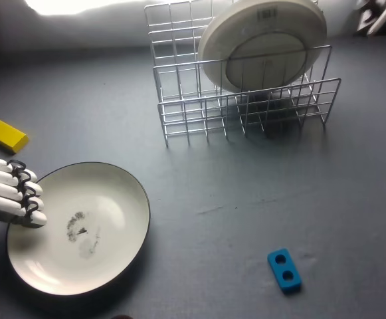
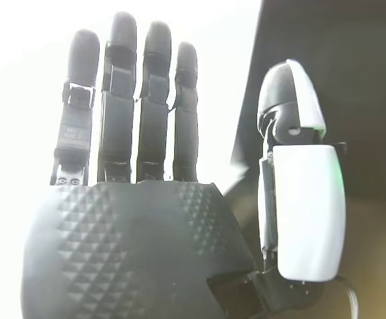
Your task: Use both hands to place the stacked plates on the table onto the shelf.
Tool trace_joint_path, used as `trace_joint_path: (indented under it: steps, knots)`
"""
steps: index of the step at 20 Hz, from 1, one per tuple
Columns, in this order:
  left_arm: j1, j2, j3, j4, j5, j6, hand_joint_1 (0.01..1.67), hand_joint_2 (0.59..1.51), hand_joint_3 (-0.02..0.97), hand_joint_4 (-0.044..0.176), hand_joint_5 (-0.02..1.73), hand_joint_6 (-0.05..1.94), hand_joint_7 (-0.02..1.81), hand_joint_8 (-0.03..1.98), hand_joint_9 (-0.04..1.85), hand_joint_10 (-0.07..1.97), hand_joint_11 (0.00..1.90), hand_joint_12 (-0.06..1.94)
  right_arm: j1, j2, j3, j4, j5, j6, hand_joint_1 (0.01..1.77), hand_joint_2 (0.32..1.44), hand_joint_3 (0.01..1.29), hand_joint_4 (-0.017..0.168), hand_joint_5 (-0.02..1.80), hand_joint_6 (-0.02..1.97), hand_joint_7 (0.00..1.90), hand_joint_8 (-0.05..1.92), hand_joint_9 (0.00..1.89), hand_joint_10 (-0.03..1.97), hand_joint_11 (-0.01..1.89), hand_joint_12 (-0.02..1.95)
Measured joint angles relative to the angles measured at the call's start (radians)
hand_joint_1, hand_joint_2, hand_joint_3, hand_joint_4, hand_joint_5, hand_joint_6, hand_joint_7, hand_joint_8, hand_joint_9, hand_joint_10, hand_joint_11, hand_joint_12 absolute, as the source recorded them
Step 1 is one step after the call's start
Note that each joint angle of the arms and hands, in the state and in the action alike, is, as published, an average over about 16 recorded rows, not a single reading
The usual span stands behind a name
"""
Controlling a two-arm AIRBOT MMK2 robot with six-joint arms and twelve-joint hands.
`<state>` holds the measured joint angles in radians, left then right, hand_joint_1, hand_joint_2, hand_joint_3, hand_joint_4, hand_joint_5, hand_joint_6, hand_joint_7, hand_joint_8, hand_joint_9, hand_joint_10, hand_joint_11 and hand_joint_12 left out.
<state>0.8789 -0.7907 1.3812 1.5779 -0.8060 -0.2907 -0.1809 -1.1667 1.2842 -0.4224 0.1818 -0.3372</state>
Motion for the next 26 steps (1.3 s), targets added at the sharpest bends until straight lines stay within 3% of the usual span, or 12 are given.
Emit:
trace_joint_path:
  steps: [6, 13, 17, 21, 26]
  knots:
    - [0.022, -0.012, 0.016, -0.014, 0.01, 0.008, 0.02, 1.063, 0.017, 0.001, 0.1, 0.02, 0.08, 0.02, 0.02, -0.01, 0.02, 0.02, -0.044, 0.022, -0.192, -0.023, -0.005, -0.225, 0.58, 1.0, 0.01, 0.002, 0.47, 0.03, 0.52, 0.01, 0.51, 0.01, 0.16, 0.89]
    - [0.083, -0.029, 0.03, -0.058, 0.018, 0.015, 0.02, 1.047, 0.017, 0.0, 0.04, 0.01, 0.04, 0.01, -0.02, -0.03, 0.02, 0.02, -0.116, 0.012, -0.327, -0.021, -0.05, -0.41, 0.75, 0.94, 0.01, 0.004, 0.21, 0.03, 0.2, 0.01, 0.19, 0.01, 0.04, 0.49]
    - [0.126, -0.036, 0.032, -0.101, 0.019, 0.015, 0.02, 1.042, 0.017, -0.001, 0.02, 0.0, 0.03, 0.01, -0.02, -0.04, 0.02, 0.02, -0.148, -0.024, -0.347, -0.017, -0.078, -0.48, 0.93, 0.9, 0.01, 0.004, 0.12, 0.03, 0.1, 0.01, 0.08, 0.01, 0.01, 0.29]
    - [0.168, -0.042, 0.031, -0.154, 0.018, 0.006, 0.02, 1.046, 0.017, -0.003, 0.02, -0.02, 0.02, 0.0, -0.03, -0.04, 0.02, 0.02, -0.173, -0.083, -0.332, -0.014, -0.102, -0.527, 1.14, 0.91, 0.01, 0.003, 0.11, 0.03, 0.07, 0.01, 0.05, 0.01, 0.01, 0.27]
    - [0.211, -0.047, 0.031, -0.223, 0.011, -0.013, 0.02, 1.055, 0.017, -0.004, 0.02, -0.03, 0.03, 0.0, -0.03, -0.05, 0.02, 0.02, -0.201, -0.173, -0.284, -0.01, -0.126, -0.55, 1.26, 0.92, 0.01, 0.003, 0.1, 0.03, 0.05, 0.01, 0.04, 0.01, 0.01, 0.24]
